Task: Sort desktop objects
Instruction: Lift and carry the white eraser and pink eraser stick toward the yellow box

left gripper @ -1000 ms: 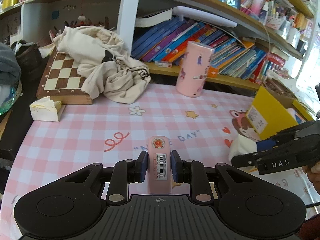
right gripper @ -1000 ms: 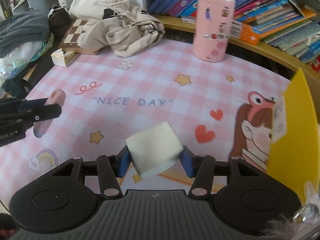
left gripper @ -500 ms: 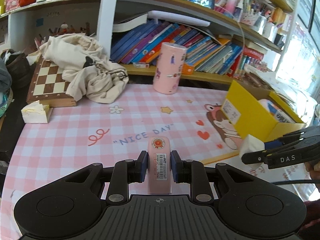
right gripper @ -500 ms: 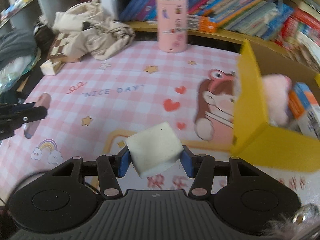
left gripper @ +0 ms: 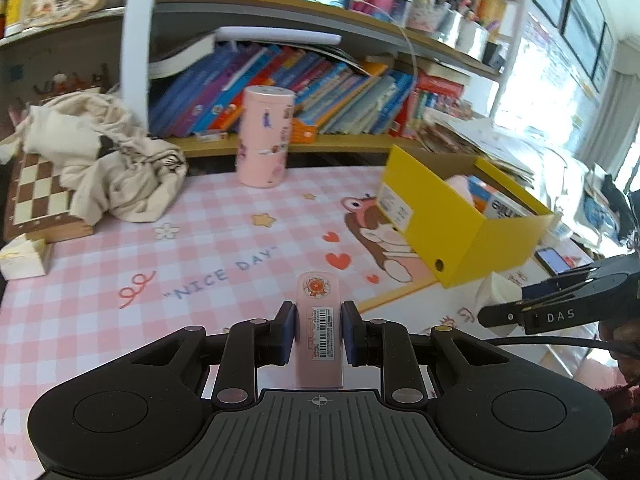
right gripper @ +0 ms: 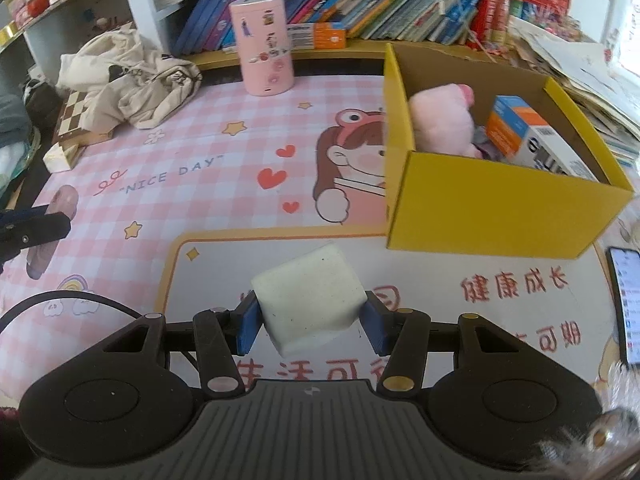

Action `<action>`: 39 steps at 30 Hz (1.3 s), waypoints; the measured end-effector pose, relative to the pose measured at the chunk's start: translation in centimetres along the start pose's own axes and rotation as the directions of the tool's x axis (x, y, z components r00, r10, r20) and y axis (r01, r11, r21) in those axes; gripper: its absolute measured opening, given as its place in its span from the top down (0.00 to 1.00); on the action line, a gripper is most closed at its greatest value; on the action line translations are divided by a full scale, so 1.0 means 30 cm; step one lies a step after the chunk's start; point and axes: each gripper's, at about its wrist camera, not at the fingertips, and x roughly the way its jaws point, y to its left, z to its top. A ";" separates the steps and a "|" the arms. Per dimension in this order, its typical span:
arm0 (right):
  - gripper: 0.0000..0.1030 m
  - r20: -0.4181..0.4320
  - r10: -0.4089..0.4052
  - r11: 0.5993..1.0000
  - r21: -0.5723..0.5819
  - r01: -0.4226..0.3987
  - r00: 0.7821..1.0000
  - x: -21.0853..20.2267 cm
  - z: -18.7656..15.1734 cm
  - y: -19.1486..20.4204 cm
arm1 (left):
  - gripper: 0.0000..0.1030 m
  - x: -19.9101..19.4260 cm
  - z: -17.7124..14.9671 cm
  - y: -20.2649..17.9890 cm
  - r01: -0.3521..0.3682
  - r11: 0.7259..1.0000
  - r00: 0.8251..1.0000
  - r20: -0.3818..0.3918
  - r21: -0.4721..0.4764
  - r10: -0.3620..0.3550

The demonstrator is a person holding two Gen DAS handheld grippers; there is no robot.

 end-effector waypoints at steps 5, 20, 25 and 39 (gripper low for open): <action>0.52 -0.003 -0.028 0.999 0.041 0.028 1.000 -0.027 -0.038 -0.028 | 0.78 0.013 -0.007 -0.024 0.035 0.999 0.999 -0.014 0.018 -0.035; 0.52 -0.017 -0.129 0.975 0.180 0.130 0.991 -0.119 -0.166 -0.151 | 0.78 0.085 -0.010 -0.148 0.166 0.982 0.985 -0.067 0.086 -0.161; 0.52 -0.020 -0.159 0.962 0.220 0.160 0.987 -0.150 -0.200 -0.202 | 0.78 0.117 0.002 -0.201 0.199 0.974 0.978 -0.081 0.109 -0.191; 0.52 -0.018 -0.190 0.945 0.267 0.188 0.982 -0.198 -0.233 -0.356 | 0.78 0.196 0.037 -0.374 0.247 0.955 0.967 -0.105 0.165 -0.232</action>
